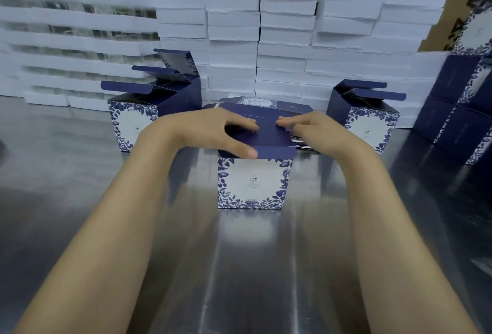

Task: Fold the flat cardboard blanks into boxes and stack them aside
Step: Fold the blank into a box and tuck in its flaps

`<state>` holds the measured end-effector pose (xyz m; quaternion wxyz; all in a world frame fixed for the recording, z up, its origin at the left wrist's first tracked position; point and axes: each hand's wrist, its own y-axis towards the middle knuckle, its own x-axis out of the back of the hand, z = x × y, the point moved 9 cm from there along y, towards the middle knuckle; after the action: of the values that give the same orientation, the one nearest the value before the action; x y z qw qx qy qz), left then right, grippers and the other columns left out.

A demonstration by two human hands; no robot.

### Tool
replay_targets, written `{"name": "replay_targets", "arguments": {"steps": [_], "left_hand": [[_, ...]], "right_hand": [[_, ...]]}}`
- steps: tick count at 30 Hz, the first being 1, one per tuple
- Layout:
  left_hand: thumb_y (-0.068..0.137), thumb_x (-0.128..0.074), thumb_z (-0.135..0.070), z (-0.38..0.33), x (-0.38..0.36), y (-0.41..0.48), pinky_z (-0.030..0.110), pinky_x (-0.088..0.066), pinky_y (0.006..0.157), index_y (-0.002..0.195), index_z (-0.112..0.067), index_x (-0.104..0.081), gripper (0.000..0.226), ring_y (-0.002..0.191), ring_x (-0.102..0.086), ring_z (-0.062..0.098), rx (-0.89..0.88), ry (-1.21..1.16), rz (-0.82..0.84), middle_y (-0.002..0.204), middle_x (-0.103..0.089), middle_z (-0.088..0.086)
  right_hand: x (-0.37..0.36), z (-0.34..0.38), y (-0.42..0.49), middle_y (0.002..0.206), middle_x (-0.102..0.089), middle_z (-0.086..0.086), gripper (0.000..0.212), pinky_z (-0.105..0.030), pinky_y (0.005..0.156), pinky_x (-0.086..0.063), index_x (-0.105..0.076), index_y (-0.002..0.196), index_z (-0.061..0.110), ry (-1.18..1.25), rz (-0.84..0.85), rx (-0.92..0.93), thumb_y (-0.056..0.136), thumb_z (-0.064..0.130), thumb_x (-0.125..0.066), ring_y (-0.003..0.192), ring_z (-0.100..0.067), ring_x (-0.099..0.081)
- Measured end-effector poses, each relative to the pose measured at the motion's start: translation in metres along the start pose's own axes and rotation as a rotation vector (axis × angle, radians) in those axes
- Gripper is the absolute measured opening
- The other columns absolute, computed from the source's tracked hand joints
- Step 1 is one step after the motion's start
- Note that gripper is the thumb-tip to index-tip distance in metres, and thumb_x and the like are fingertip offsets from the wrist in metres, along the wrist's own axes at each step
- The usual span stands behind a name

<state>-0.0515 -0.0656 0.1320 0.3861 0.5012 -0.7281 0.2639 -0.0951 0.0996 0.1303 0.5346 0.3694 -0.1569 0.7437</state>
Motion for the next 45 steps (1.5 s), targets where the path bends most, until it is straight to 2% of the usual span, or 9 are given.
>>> {"name": "replay_targets", "arguments": {"steps": [2,5,9,11,15,21,32,40,45], "left_hand": [[0.067,-0.082,-0.046,0.003,0.003,0.002,0.017,-0.03,0.107,0.122,-0.04,-0.064,0.058,0.124,-0.044,-0.011,-0.014,-0.054,-0.037,0.133,-0.052,-0.029],[0.072,-0.079,-0.046,0.001,0.014,-0.001,0.02,-0.042,0.099,0.106,-0.038,-0.073,0.036,0.106,-0.061,-0.006,-0.086,-0.181,-0.144,0.11,-0.07,-0.021],[0.08,-0.074,-0.04,-0.01,0.041,-0.012,0.005,-0.045,0.071,0.082,-0.038,-0.077,0.004,0.082,-0.066,-0.007,-0.216,-0.244,-0.457,0.084,-0.074,-0.019],[0.084,-0.072,-0.033,-0.016,0.047,-0.015,0.004,-0.041,0.066,0.079,-0.034,-0.076,0.007,0.07,-0.061,-0.01,-0.254,-0.229,-0.563,0.074,-0.071,-0.022],[0.091,-0.065,-0.032,-0.026,0.047,-0.015,0.012,-0.034,0.056,0.071,-0.031,-0.069,0.021,0.055,-0.046,-0.004,-0.256,-0.151,-0.651,0.053,-0.056,-0.021],[0.09,-0.067,-0.03,-0.031,0.044,-0.015,0.016,-0.047,0.077,0.09,-0.021,-0.077,0.013,0.083,-0.065,0.0,-0.229,-0.158,-0.566,0.086,-0.074,-0.012],[0.087,-0.07,-0.02,-0.042,0.048,-0.024,0.015,-0.049,0.079,0.089,-0.018,-0.076,0.006,0.082,-0.066,-0.003,-0.336,-0.147,-0.694,0.082,-0.073,-0.016],[0.09,-0.066,-0.016,-0.023,0.053,-0.025,0.005,-0.043,0.068,0.085,-0.023,-0.074,0.011,0.07,-0.063,-0.01,-0.288,-0.241,-0.679,0.069,-0.069,-0.024],[0.091,-0.066,-0.02,-0.028,0.054,-0.029,0.011,-0.048,0.069,0.079,-0.012,-0.073,0.016,0.069,-0.062,-0.001,-0.289,-0.233,-0.773,0.072,-0.07,-0.005]], "right_hand": [[0.004,0.002,-0.004,0.132,-0.056,0.024,0.027,-0.025,0.101,-0.033,-0.071,0.112,0.036,0.005,0.035,-0.054,0.094,0.036,-0.05,0.126,-0.002,-0.046],[0.004,0.02,-0.013,0.109,-0.066,0.032,0.023,-0.017,0.085,-0.035,-0.073,0.098,0.047,0.06,0.108,0.027,0.084,0.06,-0.06,0.106,0.009,-0.056],[0.007,0.048,-0.015,0.09,-0.075,0.013,0.008,-0.01,0.074,-0.043,-0.077,0.089,0.035,0.193,-0.021,0.257,0.087,0.037,-0.07,0.084,0.006,-0.063],[0.015,0.051,-0.013,0.086,-0.075,0.002,0.011,-0.022,0.073,-0.044,-0.076,0.081,0.033,0.201,-0.16,0.306,0.088,0.031,-0.068,0.077,-0.003,-0.057],[0.022,0.059,-0.017,0.066,-0.067,0.002,0.013,-0.022,0.063,-0.041,-0.076,0.08,0.022,0.189,-0.357,0.435,0.089,0.018,-0.067,0.064,-0.005,-0.051],[0.018,0.055,-0.013,0.079,-0.072,0.015,0.009,-0.023,0.077,-0.049,-0.077,0.087,0.023,0.168,-0.319,0.383,0.088,0.021,-0.068,0.077,-0.002,-0.063],[0.02,0.072,-0.022,0.078,-0.067,0.01,0.007,-0.021,0.071,-0.041,-0.076,0.082,0.018,0.096,-0.409,0.553,0.086,0.018,-0.07,0.077,-0.005,-0.056],[0.046,0.046,-0.026,0.077,-0.067,0.009,0.012,-0.014,0.067,-0.044,-0.073,0.073,0.024,0.364,-0.482,0.475,0.079,0.014,-0.076,0.075,-0.004,-0.059],[0.048,0.034,-0.019,0.08,-0.072,0.011,0.009,-0.018,0.075,-0.05,-0.076,0.078,0.019,0.569,-0.422,0.352,0.083,0.012,-0.074,0.081,-0.006,-0.066]]}}
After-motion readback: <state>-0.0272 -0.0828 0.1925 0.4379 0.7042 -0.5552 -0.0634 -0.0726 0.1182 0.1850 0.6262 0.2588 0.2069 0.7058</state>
